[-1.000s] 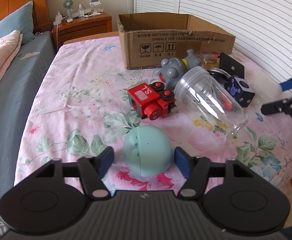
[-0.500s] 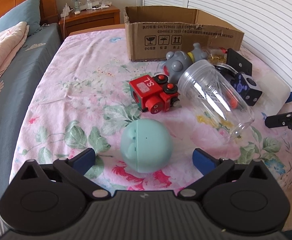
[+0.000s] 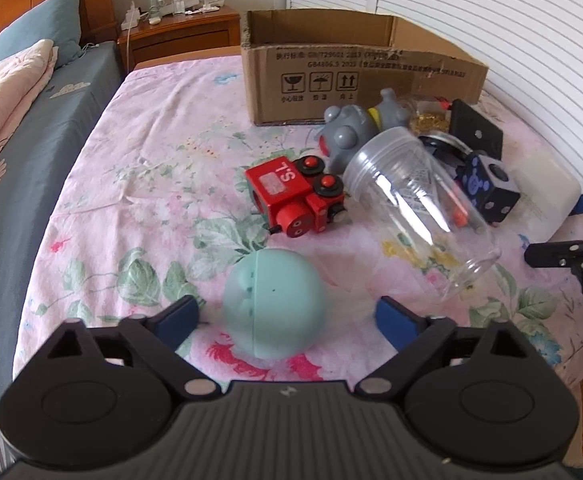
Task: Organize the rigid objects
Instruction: 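Close the left gripper on the light-blue ball and lift it, then close the right gripper on the white plastic container and lift it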
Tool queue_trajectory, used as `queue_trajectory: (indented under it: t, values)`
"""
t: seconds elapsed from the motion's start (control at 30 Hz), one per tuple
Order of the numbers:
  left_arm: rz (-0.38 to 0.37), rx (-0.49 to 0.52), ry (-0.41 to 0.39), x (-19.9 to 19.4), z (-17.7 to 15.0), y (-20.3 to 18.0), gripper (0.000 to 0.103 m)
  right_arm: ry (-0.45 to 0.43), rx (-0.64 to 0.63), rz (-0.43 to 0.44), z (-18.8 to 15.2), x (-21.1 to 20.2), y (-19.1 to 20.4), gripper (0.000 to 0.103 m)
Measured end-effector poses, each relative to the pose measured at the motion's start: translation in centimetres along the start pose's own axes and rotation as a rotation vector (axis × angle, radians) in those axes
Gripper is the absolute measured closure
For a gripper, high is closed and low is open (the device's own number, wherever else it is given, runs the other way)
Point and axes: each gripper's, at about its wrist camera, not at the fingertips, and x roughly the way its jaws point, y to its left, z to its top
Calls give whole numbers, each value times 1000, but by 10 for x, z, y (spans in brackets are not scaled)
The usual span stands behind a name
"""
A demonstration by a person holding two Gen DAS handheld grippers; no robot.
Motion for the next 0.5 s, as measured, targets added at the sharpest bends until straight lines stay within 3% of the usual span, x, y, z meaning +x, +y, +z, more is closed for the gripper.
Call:
queue_trajectory:
  t: [0.1, 0.2, 0.5]
  values:
    - [-4, 8, -2, -2, 4, -3, 34, -1, -1, 1, 0, 0, 0, 0]
    - [-10, 8, 5, -4, 5, -4, 45, -8, -4, 3, -1, -1, -1, 0]
    - [-43, 58, 0, 4, 15, -9, 44, -4, -11, 9, 2, 0, -2, 0]
